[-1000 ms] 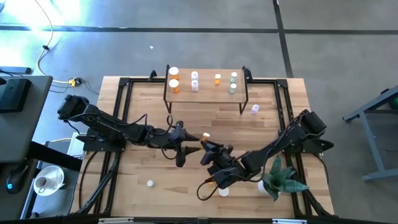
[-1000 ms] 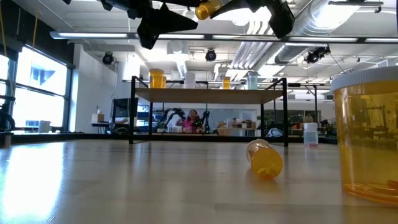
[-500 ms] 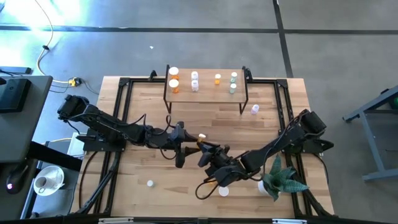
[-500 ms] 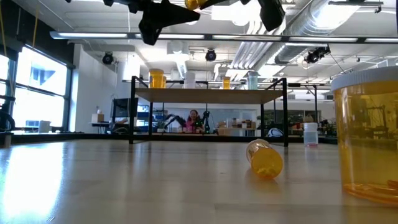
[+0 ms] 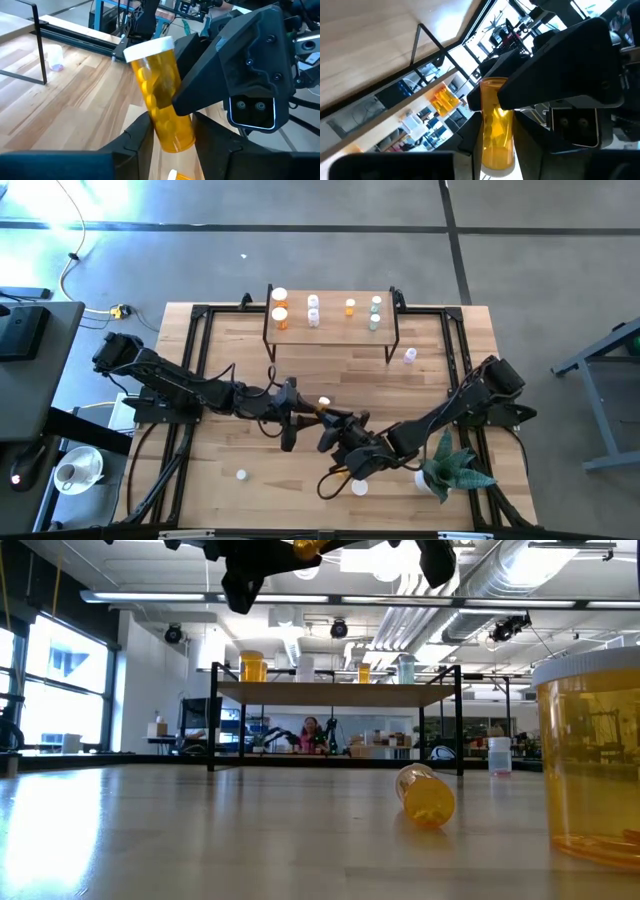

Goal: Pick and place medicine bottles onto shelf by color
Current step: Put the top center small orange pill bottle on the shelf aligned with the other small orange pill bottle

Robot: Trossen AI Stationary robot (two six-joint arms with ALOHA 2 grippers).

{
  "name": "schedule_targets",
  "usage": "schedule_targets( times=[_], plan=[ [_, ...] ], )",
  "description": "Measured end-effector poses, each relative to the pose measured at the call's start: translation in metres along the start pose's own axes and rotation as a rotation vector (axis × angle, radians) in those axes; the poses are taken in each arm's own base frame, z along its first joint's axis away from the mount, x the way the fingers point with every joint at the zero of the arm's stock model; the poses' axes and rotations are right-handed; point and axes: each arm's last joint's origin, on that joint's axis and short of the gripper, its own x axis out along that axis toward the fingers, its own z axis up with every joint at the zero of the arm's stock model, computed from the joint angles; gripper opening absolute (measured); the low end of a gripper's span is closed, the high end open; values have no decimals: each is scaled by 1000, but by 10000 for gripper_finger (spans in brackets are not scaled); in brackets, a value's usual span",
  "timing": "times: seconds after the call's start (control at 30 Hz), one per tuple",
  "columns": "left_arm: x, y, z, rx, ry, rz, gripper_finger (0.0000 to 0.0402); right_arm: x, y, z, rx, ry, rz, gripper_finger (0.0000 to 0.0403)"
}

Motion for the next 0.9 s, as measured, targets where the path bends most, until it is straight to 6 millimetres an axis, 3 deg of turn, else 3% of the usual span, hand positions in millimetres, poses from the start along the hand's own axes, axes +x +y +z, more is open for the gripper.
schedule_targets(
  times=[0.2, 0.57, 0.9],
  plan=[
    [0, 0, -1, -5, 8, -14, 104, 1, 0, -1, -43, 0, 1, 76],
    [0, 0, -1, -27, 13, -15, 102, 5, 4, -2, 74, -21, 24, 81],
    [2, 6, 3, -11, -12, 8, 101, 6, 2, -2, 276, -34, 8, 183]
  ],
)
